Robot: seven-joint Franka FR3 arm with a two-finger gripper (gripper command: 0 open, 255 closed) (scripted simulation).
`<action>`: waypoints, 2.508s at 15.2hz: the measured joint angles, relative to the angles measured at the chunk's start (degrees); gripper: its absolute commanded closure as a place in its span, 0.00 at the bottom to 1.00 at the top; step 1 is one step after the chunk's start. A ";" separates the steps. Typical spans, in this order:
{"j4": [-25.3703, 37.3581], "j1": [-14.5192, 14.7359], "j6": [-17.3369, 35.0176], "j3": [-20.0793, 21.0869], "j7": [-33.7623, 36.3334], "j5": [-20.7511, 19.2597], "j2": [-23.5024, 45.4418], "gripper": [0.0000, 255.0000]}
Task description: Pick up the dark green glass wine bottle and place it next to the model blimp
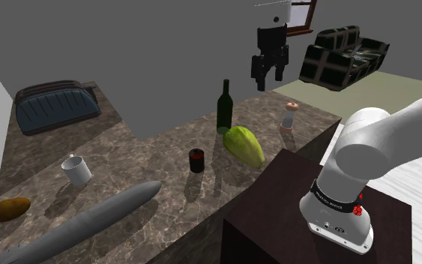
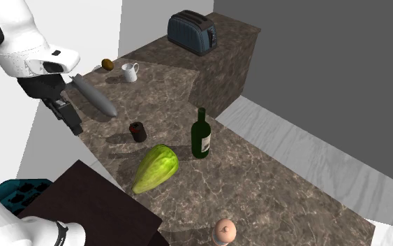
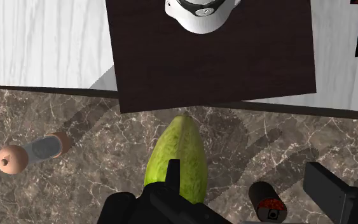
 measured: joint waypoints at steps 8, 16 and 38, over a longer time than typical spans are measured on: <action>3.23 -1.60 7.91 -4.69 -5.35 -2.85 9.88 0.00; 11.65 -2.94 16.72 -9.94 -12.20 -3.56 25.38 0.00; 48.15 -9.11 22.61 -15.31 -28.74 6.23 65.71 0.00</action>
